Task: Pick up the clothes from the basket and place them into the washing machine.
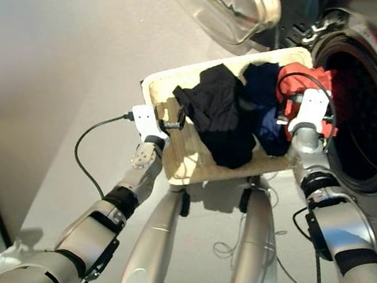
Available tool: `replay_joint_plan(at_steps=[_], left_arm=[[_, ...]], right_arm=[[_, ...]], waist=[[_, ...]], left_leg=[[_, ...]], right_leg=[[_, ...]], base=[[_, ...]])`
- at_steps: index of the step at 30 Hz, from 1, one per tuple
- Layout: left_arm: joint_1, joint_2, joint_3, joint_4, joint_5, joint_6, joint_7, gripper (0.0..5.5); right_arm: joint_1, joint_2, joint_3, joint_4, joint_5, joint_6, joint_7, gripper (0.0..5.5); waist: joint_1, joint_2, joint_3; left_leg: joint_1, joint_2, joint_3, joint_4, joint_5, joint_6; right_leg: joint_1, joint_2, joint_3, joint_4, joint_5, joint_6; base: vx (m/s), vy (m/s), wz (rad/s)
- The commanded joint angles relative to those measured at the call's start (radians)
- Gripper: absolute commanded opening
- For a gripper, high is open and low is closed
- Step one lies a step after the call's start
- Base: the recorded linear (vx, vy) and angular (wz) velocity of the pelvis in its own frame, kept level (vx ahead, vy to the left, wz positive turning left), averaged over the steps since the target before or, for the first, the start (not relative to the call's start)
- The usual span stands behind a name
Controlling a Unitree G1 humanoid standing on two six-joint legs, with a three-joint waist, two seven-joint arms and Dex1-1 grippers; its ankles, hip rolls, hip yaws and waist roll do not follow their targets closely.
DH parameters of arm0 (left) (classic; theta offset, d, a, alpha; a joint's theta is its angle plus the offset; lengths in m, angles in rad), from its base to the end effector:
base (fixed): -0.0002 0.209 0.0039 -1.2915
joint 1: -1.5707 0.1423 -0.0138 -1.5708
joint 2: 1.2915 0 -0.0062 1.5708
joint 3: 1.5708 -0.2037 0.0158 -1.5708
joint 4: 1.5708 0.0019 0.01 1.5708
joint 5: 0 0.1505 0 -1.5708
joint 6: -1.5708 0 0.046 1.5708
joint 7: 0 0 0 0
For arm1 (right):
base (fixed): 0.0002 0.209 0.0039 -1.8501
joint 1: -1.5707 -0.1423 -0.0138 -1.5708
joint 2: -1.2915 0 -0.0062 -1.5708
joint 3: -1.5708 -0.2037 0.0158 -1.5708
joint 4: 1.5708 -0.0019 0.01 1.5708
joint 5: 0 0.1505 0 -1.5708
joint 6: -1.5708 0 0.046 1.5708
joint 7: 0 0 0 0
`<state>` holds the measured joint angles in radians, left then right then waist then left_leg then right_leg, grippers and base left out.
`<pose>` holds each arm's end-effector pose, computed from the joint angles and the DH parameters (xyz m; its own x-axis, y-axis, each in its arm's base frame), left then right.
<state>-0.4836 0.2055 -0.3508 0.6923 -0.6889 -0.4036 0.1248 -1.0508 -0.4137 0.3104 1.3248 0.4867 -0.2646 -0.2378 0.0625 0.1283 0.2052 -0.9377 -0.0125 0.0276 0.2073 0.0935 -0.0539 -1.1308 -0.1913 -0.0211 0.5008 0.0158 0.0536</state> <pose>0.3018 0.1377 0.0190 0.9983 -0.0138 0.0560 0.0301 0.9525 -0.3029 0.3856 -0.2216 0.1209 0.9446 -0.3260 0.0381 0.3281 0.9341 -0.1407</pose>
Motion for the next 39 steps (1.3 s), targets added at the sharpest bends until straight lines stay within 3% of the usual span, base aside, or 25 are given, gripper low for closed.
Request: replay_joint_plan(at_steps=[1, 8, 11, 16, 19, 23, 24, 25, 27, 35, 39], left_arm=[[0.019, 0.056, 0.000, -0.066, -0.022, -0.011, -0.014, 5.50], [0.029, 0.058, -0.003, -0.070, -0.008, -0.012, 0.009, 5.50], [0.037, 0.066, 0.007, -0.100, 0.005, -0.017, 0.041, 5.50], [0.045, 0.074, 0.008, -0.131, 0.010, -0.033, 0.042, 5.50], [0.046, 0.066, 0.015, -0.124, -0.009, -0.042, 0.045, 5.50], [0.047, 0.052, 0.018, -0.120, -0.032, -0.038, 0.043, 5.50], [0.046, 0.047, 0.019, -0.117, -0.037, -0.033, 0.042, 5.50], [0.046, 0.041, 0.019, -0.109, -0.046, -0.029, 0.039, 5.50], [0.040, 0.040, 0.025, -0.103, -0.059, -0.021, 0.036, 5.50], [0.031, 0.043, 0.044, -0.079, -0.050, -0.018, 0.014, 5.50], [0.021, 0.044, 0.059, -0.058, -0.044, -0.009, -0.004, 5.50]], right_arm=[[-0.104, -0.057, -0.018, 0.012, 0.091, -0.020, -0.025, 0.00], [-0.128, -0.114, -0.086, 0.020, 0.070, -0.033, -0.151, 0.00], [-0.141, -0.184, -0.111, -0.017, -0.057, -0.036, -0.325, 0.00], [-0.157, -0.395, -0.087, -0.077, -0.349, 0.057, -0.562, 0.00], [-0.182, -0.460, -0.068, -0.124, -0.450, 0.105, -0.647, 0.00], [-0.226, -0.481, -0.030, -0.095, -0.488, 0.176, -0.616, 0.00], [-0.232, -0.469, -0.019, -0.085, -0.482, 0.178, -0.599, 1.32], [-0.232, -0.447, -0.017, -0.072, -0.456, 0.172, -0.553, 5.50], [-0.244, -0.400, -0.005, -0.071, -0.412, 0.153, -0.504, 5.50], [-0.063, -0.197, -0.045, -0.139, -0.155, -0.024, -0.245, 5.50], [0.017, -0.104, -0.026, -0.194, -0.063, -0.063, -0.138, 5.50]], waist=[[0.005, 0.054, 0.013], [-0.012, 0.053, 0.018], [-0.023, 0.056, 0.013], [-0.029, 0.066, 0.002], [-0.033, 0.066, -0.003], [-0.039, 0.062, -0.003], [-0.041, 0.060, -0.002], [-0.043, 0.057, -0.002], [-0.051, 0.052, 0.003], [-0.074, 0.028, 0.023], [-0.086, 0.008, 0.024]], left_leg=[[0.005, -0.018, -0.044, 0.036, -0.059, 0.029], [0.016, -0.020, -0.034, 0.046, -0.071, 0.030], [0.016, -0.022, -0.030, 0.049, -0.077, 0.029], [0.010, -0.030, -0.032, 0.045, -0.080, 0.028], [0.002, -0.032, -0.031, 0.046, -0.079, 0.027], [-0.007, -0.033, -0.033, 0.051, -0.079, 0.026], [-0.008, -0.032, -0.033, 0.053, -0.080, 0.025], [-0.009, -0.032, -0.034, 0.055, -0.080, 0.025], [-0.011, -0.029, -0.033, 0.059, -0.080, 0.023], [0.001, -0.023, -0.033, 0.068, -0.081, 0.020], [0.016, -0.019, -0.035, 0.064, -0.082, 0.018]], right_leg=[[-0.031, 0.010, -0.008, -0.105, 0.152, 0.062], [-0.021, 0.011, -0.005, -0.106, 0.154, 0.064], [-0.020, 0.013, -0.002, -0.112, 0.155, 0.065], [-0.036, 0.008, 0.008, -0.112, 0.155, 0.070], [-0.054, 0.010, 0.015, -0.103, 0.155, 0.072], [-0.063, 0.009, 0.019, -0.097, 0.157, 0.071], [-0.063, 0.009, 0.020, -0.096, 0.158, 0.071], [-0.062, 0.009, 0.019, -0.097, 0.160, 0.070], [-0.058, 0.010, 0.018, -0.100, 0.163, 0.068], [-0.024, 0.014, 0.008, -0.110, 0.172, 0.066], [-0.002, 0.019, 0.003, -0.128, 0.176, 0.062]], base=[[0.000, 0.000, 0.000], [0.000, 0.000, 0.000], [0.000, 0.000, 0.000], [0.000, 0.000, 0.000], [0.000, 0.000, 0.000], [0.000, 0.000, 0.000], [0.000, 0.000, 0.000], [0.000, 0.000, 0.000], [0.000, 0.000, 0.000], [0.000, 0.000, 0.000], [-0.002, -0.014, -0.009]])
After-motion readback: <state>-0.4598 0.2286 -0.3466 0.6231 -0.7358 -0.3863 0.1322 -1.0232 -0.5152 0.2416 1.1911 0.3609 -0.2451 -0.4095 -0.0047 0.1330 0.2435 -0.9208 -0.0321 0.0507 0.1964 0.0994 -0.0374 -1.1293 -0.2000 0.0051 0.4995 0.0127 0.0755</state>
